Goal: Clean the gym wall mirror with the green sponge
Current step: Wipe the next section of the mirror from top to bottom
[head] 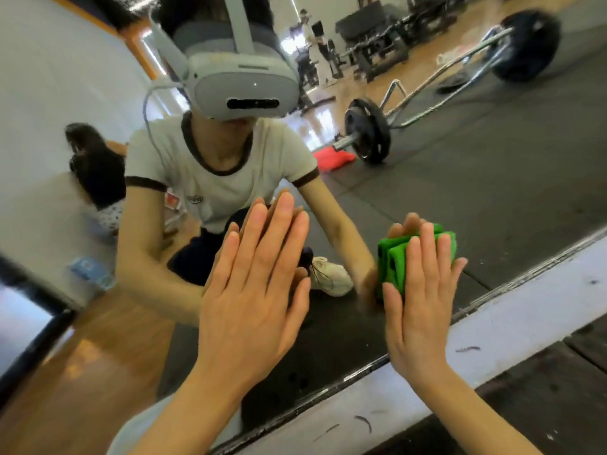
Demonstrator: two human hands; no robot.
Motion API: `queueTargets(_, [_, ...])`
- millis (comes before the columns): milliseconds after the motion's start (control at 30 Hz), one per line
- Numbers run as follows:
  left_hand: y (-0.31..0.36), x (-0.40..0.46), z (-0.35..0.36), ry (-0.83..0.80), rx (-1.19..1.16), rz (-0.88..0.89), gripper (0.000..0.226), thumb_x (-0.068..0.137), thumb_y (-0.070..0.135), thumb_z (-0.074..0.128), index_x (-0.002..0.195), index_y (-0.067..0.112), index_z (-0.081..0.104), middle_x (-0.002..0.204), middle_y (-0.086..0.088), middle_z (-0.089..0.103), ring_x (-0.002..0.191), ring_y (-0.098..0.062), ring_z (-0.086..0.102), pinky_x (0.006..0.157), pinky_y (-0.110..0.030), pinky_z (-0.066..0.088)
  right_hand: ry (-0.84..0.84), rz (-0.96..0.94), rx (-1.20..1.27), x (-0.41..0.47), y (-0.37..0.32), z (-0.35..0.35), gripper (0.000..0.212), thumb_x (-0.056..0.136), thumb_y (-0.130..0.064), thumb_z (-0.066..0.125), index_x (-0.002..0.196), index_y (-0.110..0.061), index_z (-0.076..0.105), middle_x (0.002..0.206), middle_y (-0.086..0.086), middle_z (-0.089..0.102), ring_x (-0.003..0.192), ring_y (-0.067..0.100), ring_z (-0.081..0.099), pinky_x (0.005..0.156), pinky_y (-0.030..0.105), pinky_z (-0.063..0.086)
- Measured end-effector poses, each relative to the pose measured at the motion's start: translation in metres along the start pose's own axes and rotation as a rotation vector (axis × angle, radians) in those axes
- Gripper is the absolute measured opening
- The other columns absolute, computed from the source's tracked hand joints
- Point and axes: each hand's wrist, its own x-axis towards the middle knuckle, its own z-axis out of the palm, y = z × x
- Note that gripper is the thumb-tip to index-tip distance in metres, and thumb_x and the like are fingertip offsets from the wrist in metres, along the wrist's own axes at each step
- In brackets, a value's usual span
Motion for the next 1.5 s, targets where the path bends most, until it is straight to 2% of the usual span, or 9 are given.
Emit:
queueTargets(67, [0.000, 0.000, 0.000, -0.006, -0.012, 0.001, 0.065, 0.101, 0.031, 0.045, 0.158, 0.009, 0.024, 0.167, -0.004, 0.009, 0.157, -0.021, 0.002, 0.128, -0.038, 0.005, 0.019, 0.097, 0.067, 0.016, -0.032, 0.006, 0.055, 0.111, -0.035, 0.018, 0.160, -0.013, 0.006, 0.168, -0.008, -0.008, 0.156, 0.020, -0.006, 0.125, 0.044, -0.008])
queueTargets(233, [-0.003, -0.003, 0.000, -0.014, 0.000, 0.018, 0.070, 0.102, 0.035, 0.045, 0.161, 0.010, 0.018, 0.171, -0.004, 0.000, 0.157, -0.023, 0.004, 0.127, -0.039, 0.006, -0.022, -0.440, -0.033, 0.087, -0.031, -0.005, 0.059, 0.109, -0.033, 0.022, 0.161, -0.022, -0.004, 0.168, -0.007, -0.013, 0.155, 0.018, -0.006, 0.123, 0.045, -0.011])
queueTargets(400, [-0.001, -0.002, 0.004, 0.006, 0.036, 0.029, 0.073, 0.102, 0.040, 0.046, 0.162, 0.012, 0.013, 0.171, -0.005, -0.001, 0.157, -0.024, 0.004, 0.127, -0.040, 0.006, 0.264, 0.114, 0.065, 0.152, 0.040, -0.026, 0.061, 0.109, -0.039, 0.022, 0.154, 0.001, 0.026, 0.162, 0.026, 0.021, 0.151, 0.042, 0.015, 0.123, 0.060, 0.000])
queueTargets(533, [-0.001, -0.004, 0.005, 0.006, 0.048, 0.014, 0.071, 0.105, 0.041, 0.043, 0.162, 0.012, 0.013, 0.171, -0.005, 0.000, 0.157, -0.024, 0.005, 0.127, -0.040, 0.007, 0.351, 0.379, 0.133, 0.115, -0.006, -0.008, 0.058, 0.106, -0.026, 0.026, 0.158, -0.003, 0.016, 0.167, 0.017, 0.012, 0.155, 0.035, 0.005, 0.125, 0.054, -0.005])
queueTargets(733, [-0.001, -0.004, 0.005, 0.002, 0.041, 0.022, 0.070, 0.106, 0.041, 0.043, 0.162, 0.012, 0.013, 0.171, -0.004, -0.002, 0.157, -0.023, 0.004, 0.127, -0.040, 0.007, -0.060, -0.399, -0.079, 0.031, -0.006, 0.001, 0.056, 0.110, -0.035, 0.025, 0.161, -0.022, 0.005, 0.169, -0.006, -0.007, 0.155, 0.015, -0.006, 0.125, 0.041, -0.009])
queueTargets(967, [0.007, 0.002, -0.001, -0.009, -0.071, -0.017, 0.069, 0.101, 0.033, 0.049, 0.160, 0.013, 0.018, 0.168, -0.003, 0.003, 0.157, -0.020, -0.003, 0.127, -0.040, 0.001, 0.293, 0.428, 0.176, 0.074, -0.014, -0.003, 0.057, 0.107, -0.023, 0.029, 0.158, -0.006, 0.013, 0.167, 0.016, 0.010, 0.156, 0.028, -0.001, 0.125, 0.050, -0.003])
queueTargets(1200, [0.046, 0.101, -0.004, 0.048, -0.181, 0.189, 0.055, 0.101, 0.013, 0.042, 0.155, 0.002, 0.035, 0.163, -0.019, 0.029, 0.153, -0.032, 0.015, 0.126, -0.042, 0.006, -0.020, -0.288, -0.004, 0.033, 0.020, -0.006, 0.058, 0.110, -0.034, 0.029, 0.162, -0.023, 0.005, 0.169, -0.007, -0.003, 0.155, 0.015, -0.002, 0.125, 0.044, -0.003])
queueTargets(1433, [0.069, 0.138, 0.018, 0.067, 0.094, 0.284, 0.062, 0.104, 0.016, 0.035, 0.160, 0.001, 0.013, 0.168, -0.015, 0.013, 0.156, -0.030, 0.011, 0.126, -0.041, 0.003, 0.332, 0.568, 0.211, 0.103, 0.048, -0.029, 0.059, 0.107, -0.035, 0.023, 0.160, -0.011, 0.014, 0.169, 0.006, 0.009, 0.156, 0.019, -0.002, 0.123, 0.037, -0.008])
queueTargets(1500, [0.069, 0.138, 0.019, 0.059, 0.112, 0.295, 0.060, 0.106, 0.018, 0.026, 0.160, 0.000, 0.008, 0.169, -0.015, 0.010, 0.156, -0.030, 0.008, 0.127, -0.042, 0.006, 0.321, 0.555, 0.267, 0.117, 0.016, -0.026, 0.057, 0.108, -0.032, 0.024, 0.160, -0.011, 0.013, 0.169, 0.003, 0.005, 0.156, 0.020, -0.004, 0.122, 0.033, -0.011])
